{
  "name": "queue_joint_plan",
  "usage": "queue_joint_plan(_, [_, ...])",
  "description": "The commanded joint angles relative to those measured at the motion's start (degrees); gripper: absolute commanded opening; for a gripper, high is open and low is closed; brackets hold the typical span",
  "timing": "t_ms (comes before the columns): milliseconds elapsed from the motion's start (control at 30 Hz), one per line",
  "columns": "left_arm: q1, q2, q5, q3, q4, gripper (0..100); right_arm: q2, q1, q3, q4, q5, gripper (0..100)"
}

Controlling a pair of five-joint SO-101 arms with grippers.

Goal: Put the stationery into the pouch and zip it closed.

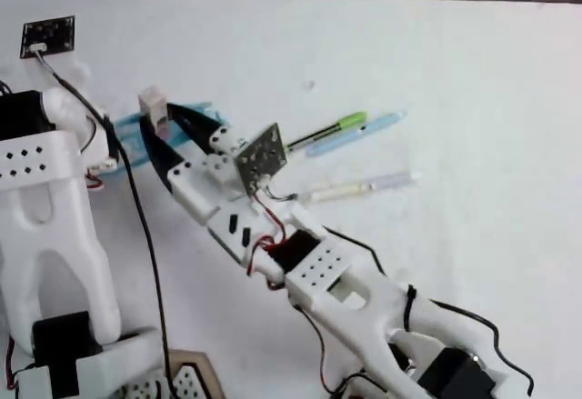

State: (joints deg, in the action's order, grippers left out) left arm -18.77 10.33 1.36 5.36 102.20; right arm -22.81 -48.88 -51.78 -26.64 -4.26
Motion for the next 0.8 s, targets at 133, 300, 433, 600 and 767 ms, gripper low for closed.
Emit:
queue_joint_plan(133, [-0.31,-1.01,0.44,0.35,-0.18,2,0.13,-1.1,1.76,3.74,7.56,1.8])
queue_joint_plan(300, [-0.48,-1.01,0.53,0.35,-0.18,2,-4.26,-4.53,0.7,8.57,12.75,11.7])
queue_joint_plan(433, [-0.48,-1.01,0.53,0.35,-0.26,2,-6.73,-5.32,0.7,13.85,13.45,23.3])
queue_joint_plan(600, [-0.31,-1.01,0.53,0.35,-0.26,2,-8.75,-5.23,0.79,17.27,13.36,23.7])
queue_joint_plan(767, [-0.4,-1.01,0.53,0.35,-0.26,2,-11.91,-5.05,0.88,18.07,13.45,23.7])
